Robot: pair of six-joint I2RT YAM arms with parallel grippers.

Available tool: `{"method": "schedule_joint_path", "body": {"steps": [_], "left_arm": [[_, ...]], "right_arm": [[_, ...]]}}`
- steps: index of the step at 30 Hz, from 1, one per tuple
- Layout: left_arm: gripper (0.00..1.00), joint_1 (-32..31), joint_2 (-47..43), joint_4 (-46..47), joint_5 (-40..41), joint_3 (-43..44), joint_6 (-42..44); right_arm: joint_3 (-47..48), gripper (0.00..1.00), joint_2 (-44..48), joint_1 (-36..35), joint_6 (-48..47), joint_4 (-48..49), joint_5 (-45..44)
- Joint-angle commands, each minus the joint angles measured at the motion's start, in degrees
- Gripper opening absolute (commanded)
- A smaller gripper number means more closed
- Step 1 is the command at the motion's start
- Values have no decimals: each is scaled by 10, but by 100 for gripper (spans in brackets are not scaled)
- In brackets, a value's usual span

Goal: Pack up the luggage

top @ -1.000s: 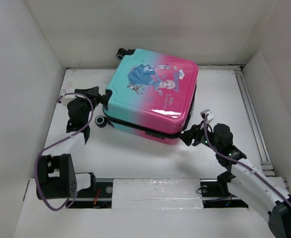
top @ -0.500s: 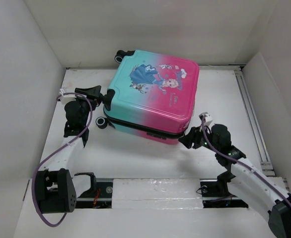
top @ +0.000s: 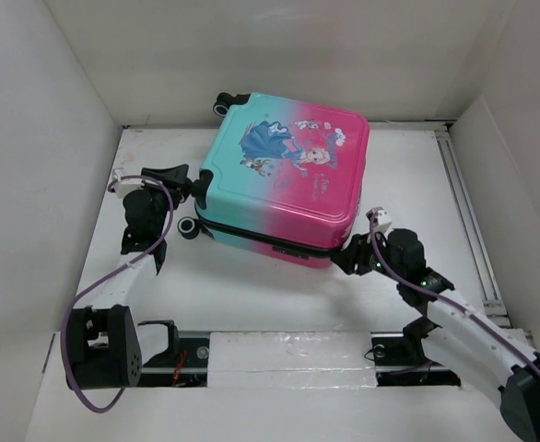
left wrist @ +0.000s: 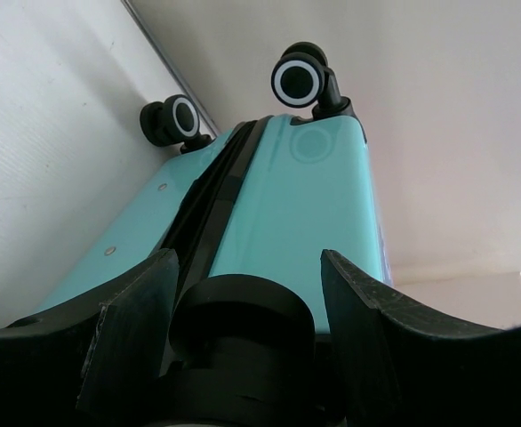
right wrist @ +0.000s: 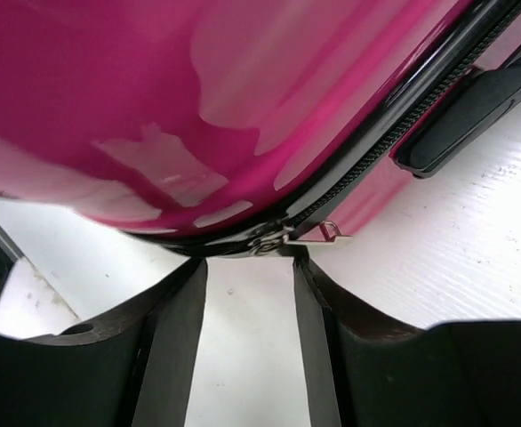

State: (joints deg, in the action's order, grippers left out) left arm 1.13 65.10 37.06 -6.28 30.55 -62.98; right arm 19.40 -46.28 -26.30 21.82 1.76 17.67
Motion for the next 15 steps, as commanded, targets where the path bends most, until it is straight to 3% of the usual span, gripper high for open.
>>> {"method": "schedule_joint_path", "body": {"steps": [1, 3, 6, 8, 11, 15], "left_arm": [[0, -9, -2, 83, -32, 19, 13], [0, -9, 5, 99, -32, 19, 7], [0, -9, 24, 109, -32, 24, 1], [0, -9, 29, 104, -37, 39, 1], [0, -9, 29, 115, -37, 34, 1], [0, -9, 36, 115, -45, 34, -4]], "right_arm": [[17, 49, 54, -9, 13, -18, -44], [3, 43, 90, -14, 32, -18, -51], [-5, 43, 114, -14, 42, -24, -100], [4, 50, 114, -14, 30, -24, -108], [31, 56, 66, -14, 2, 8, -108], [40, 56, 0, -8, -18, 77, -26]]}}
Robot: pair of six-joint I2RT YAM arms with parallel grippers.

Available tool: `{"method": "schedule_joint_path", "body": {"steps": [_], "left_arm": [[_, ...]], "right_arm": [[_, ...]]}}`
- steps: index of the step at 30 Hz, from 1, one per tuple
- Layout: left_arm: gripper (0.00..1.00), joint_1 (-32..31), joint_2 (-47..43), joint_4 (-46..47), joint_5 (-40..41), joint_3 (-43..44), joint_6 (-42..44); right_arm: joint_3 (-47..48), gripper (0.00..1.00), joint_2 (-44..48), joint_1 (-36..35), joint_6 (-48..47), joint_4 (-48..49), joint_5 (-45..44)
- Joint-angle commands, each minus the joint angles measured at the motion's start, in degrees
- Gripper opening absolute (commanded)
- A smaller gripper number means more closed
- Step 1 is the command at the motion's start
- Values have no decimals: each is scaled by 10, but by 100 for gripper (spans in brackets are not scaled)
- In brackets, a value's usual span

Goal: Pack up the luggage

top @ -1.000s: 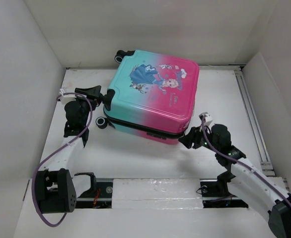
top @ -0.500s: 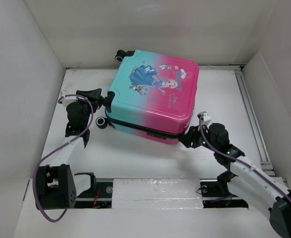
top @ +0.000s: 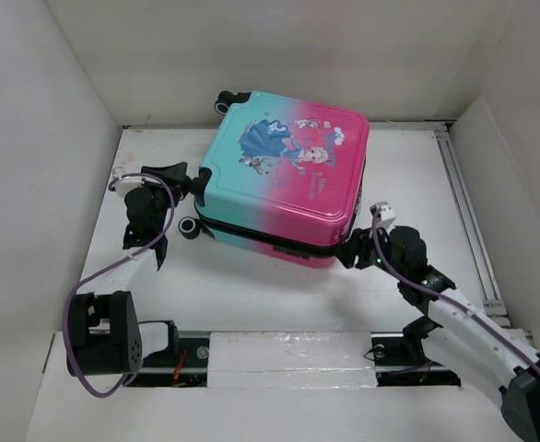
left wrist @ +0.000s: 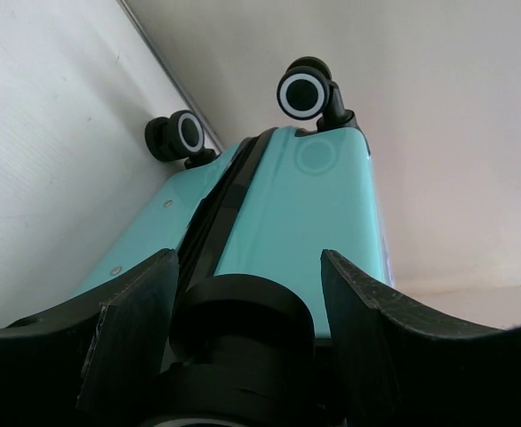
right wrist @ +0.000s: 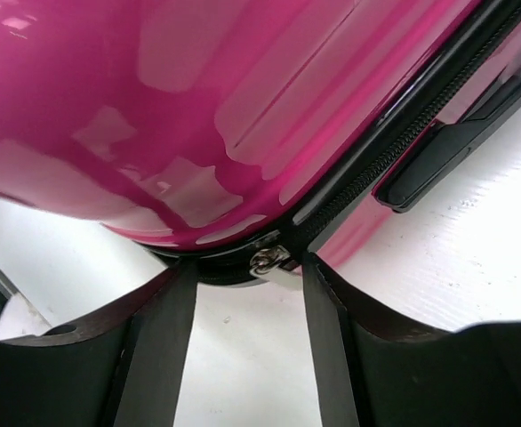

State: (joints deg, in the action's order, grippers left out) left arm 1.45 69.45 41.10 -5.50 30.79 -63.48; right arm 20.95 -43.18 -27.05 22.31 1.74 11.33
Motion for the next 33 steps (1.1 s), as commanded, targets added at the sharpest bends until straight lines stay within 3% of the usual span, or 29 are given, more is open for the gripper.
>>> {"method": "schedule_joint_path", "body": {"steps": [1, 5, 8, 21, 23, 25, 28, 33], "left_arm": [[0, -12, -7, 74, -53, 31, 1], [0, -12, -2, 79, -53, 26, 1], [0, -12, -2, 79, -53, 26, 1], [0, -12, 3, 85, -53, 32, 1], [0, -12, 3, 85, -53, 27, 1], [0, -12, 3, 85, -53, 27, 1], [0, -12, 3, 90, -53, 27, 1], [0, -12, 3, 90, -53, 27, 7]], "right_arm": [[24, 56, -39, 0, -23, 85, 54], [3, 52, -31, 0, -23, 121, 74], [-9, 37, -25, 0, -28, 126, 59], [-25, 40, -113, 17, -22, 240, 58], [-25, 32, -119, 17, -22, 252, 58], [-25, 12, -119, 17, -22, 273, 58], [-20, 1, -119, 17, -17, 274, 46], [-34, 0, -108, 17, 4, 269, 14]]}}
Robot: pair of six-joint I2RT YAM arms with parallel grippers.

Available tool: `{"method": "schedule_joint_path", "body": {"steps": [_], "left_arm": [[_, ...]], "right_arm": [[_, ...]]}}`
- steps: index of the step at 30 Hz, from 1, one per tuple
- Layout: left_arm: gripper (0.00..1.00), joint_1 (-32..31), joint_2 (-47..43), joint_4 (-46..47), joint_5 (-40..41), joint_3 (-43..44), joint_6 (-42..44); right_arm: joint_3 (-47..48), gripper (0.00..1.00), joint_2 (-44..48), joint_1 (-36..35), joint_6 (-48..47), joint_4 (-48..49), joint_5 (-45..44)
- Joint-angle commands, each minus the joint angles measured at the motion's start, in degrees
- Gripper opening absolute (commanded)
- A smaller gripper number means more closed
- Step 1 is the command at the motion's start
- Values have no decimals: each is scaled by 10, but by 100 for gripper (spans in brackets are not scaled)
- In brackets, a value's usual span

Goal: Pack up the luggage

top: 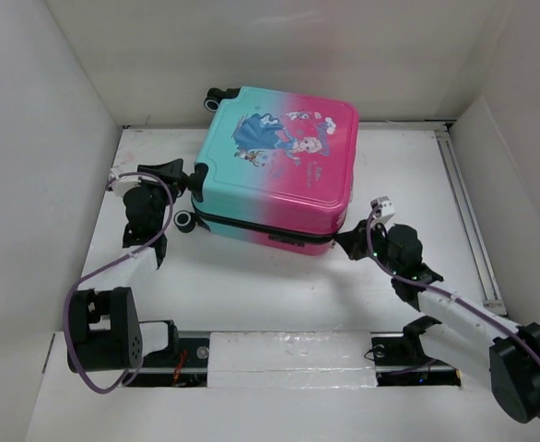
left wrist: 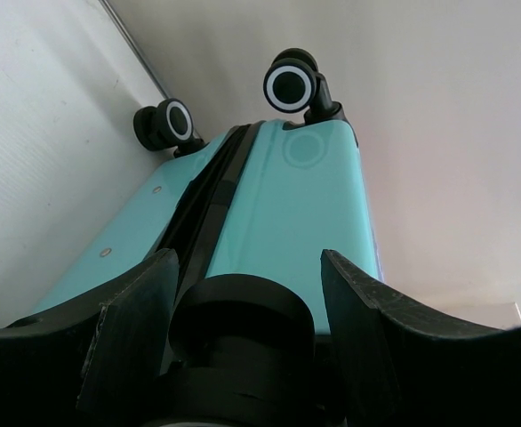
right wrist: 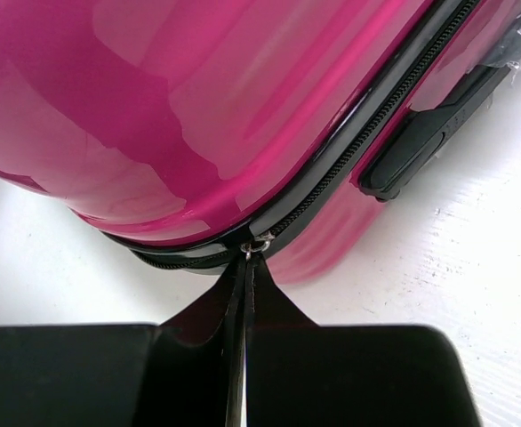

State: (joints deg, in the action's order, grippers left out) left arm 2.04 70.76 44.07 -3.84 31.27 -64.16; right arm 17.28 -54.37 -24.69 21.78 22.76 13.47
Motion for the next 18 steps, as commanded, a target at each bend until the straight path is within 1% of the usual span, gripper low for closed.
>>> {"method": "schedule_joint_path", "body": {"steps": [1, 2, 5, 6, 7, 8, 9, 12, 13, 15, 17, 18], "left_arm": [[0, -18, -10, 67, -70, 14, 14], [0, -18, -16, 67, -70, 7, 9], [0, -31, -21, 73, -63, -1, 14], [0, -41, -37, 73, -57, -8, 14], [0, -47, -43, 73, -57, -16, 14], [0, -47, -43, 73, -51, -24, 14], [0, -47, -50, 81, -51, -37, 14], [0, -47, -61, 59, -45, -37, 21], [0, -47, -69, 58, -45, -37, 27], [0, -47, -70, 64, -45, -42, 21], [0, -47, -75, 64, -52, -47, 21], [0, -47, -75, 70, -52, -47, 21]], "right_arm": [[-2, 0, 12, -6, 27, 51, -7], [-10, 0, 12, -12, 37, 51, 12], [-17, 0, 25, -62, 71, 37, 17], [-17, 0, 25, -112, 71, 26, 5], [-8, 0, 25, -140, 71, 10, -5], [0, 0, 31, -168, 71, -33, -19], [9, 0, 39, -220, 71, -56, -47], [42, 0, 67, -279, 64, -138, -71], [49, 0, 77, -303, 64, -151, -80], [56, 0, 102, -310, 72, -168, -89], [61, 0, 102, -317, 79, -158, -111], [61, 0, 86, -317, 79, -148, -128]]}}
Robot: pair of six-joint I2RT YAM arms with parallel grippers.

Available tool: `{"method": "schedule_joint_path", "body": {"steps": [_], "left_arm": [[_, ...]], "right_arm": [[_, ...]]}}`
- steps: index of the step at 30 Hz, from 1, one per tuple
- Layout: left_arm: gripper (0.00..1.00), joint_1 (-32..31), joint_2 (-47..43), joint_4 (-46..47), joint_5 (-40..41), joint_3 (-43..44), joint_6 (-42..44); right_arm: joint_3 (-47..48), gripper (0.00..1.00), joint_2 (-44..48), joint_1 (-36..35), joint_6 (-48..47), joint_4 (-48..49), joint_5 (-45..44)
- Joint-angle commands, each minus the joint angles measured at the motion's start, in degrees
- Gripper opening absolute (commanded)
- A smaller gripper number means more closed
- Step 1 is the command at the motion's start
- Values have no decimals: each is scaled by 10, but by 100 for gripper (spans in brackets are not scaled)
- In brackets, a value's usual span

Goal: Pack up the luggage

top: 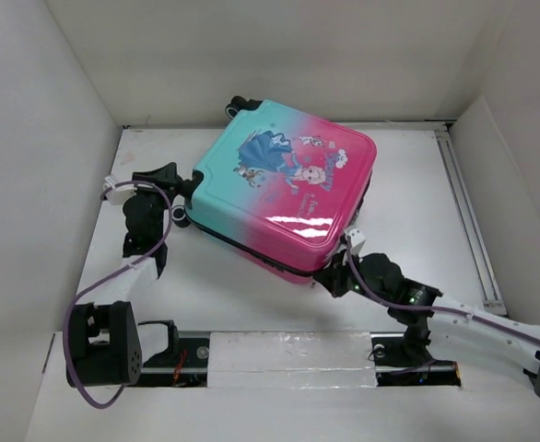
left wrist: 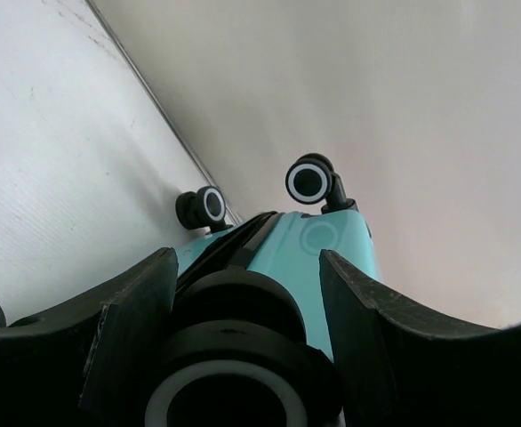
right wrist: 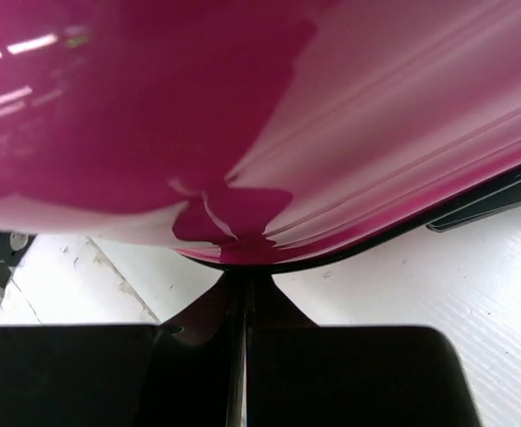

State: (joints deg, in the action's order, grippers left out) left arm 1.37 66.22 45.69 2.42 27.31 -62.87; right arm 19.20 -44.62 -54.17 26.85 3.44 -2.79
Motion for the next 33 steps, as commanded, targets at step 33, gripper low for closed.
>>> {"method": "schedule_joint_path", "body": {"steps": [33], "left_arm": [[0, -142, -130, 32, -49, -98, 29]], "right_arm": [[213, 0, -200, 152, -8, 113, 144]]}}
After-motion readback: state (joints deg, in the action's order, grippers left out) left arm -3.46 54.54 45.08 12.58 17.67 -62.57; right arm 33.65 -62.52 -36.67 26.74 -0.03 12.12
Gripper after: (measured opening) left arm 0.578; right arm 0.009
